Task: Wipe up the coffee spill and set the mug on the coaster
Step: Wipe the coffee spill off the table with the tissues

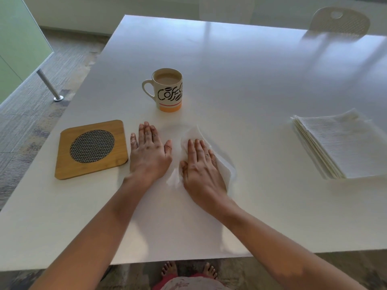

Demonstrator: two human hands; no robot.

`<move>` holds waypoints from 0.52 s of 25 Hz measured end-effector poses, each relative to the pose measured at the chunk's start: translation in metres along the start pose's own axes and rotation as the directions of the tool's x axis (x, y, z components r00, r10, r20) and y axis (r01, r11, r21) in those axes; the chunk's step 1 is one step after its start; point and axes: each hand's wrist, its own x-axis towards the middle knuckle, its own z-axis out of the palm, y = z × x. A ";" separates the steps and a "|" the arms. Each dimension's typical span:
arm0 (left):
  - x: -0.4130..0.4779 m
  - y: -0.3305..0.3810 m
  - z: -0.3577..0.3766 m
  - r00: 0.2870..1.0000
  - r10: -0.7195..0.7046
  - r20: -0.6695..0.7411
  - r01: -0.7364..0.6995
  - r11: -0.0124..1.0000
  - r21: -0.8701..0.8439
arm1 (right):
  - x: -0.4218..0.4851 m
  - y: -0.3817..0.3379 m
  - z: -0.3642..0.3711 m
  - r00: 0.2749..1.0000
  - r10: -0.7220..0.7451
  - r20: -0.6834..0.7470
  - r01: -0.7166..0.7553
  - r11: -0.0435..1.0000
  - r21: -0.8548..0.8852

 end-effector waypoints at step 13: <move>-0.002 -0.003 0.000 1.000 0.016 -0.023 -0.016 0.999 -0.033 | 0.019 0.043 -0.047 0.999 -0.037 0.019 0.034 0.989 0.144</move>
